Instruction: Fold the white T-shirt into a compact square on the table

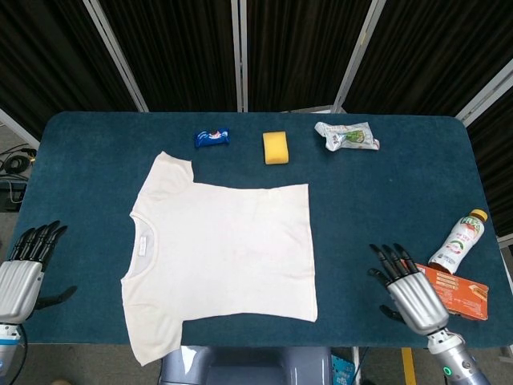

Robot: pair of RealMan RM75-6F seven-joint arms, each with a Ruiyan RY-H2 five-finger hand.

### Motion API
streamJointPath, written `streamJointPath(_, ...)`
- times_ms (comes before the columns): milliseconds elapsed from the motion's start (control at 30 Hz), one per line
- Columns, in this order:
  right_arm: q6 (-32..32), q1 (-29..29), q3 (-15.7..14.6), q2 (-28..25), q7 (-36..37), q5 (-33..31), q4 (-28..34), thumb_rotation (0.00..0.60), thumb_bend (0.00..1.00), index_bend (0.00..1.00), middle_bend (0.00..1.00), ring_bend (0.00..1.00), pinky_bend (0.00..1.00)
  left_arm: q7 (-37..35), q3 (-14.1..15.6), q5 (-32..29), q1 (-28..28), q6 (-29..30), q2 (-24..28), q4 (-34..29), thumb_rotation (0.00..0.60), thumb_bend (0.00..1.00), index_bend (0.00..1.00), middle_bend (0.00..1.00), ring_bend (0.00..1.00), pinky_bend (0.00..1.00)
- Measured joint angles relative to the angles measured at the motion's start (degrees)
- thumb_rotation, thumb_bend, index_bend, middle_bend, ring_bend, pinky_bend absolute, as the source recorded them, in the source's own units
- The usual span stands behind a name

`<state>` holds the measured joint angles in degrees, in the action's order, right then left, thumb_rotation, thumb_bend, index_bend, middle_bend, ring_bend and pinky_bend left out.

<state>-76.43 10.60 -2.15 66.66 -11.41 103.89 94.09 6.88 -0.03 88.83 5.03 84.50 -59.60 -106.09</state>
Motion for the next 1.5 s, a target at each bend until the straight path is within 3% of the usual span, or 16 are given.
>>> streamJointPath(200, 11.6, 6.6, -1.9, 3.9, 0.0, 1.9, -0.3, 0.6, 0.13, 0.53, 0.06, 0.0, 0.0, 0.5, -0.3, -1.2, 0.2, -0.7, -0.1, 0.0, 0.6, 0.0, 0.0, 0.0, 0.0, 0.0)
streamJointPath(500, 18.3, 10.3, -1.7, 12.3, -4.7, 0.4, -3.2, 0.6, 0.22, 0.53, 0.06, 0.0, 0.0, -0.1, -0.6, -1.8, 0.3, -0.9, -0.1, 0.4, 0.6, 0.0, 0.0, 0.0, 0.0, 0.0)
streamJointPath(933, 19.9, 10.9, -2.3, 18.4, -9.5, -2.0, -5.4, 0.6, 0.22, 0.52, 0.05, 0.0, 0.0, 0.1, -0.7, -2.2, 0.5, -1.2, -0.2, 0.7, 0.6, 0.0, 0.0, 0.0, 0.0, 0.0)
streamJointPath(1500, 15.7, 11.0, -4.5, 21.3, -8.9, 0.6, -11.4, 0.6, 0.23, 0.5, 0.06, 0.0, 0.0, 0.3, -0.6, -2.1, 0.5, -1.3, -0.3, 0.7, 0.6, 0.0, 0.0, 0.0, 0.0, 0.0)
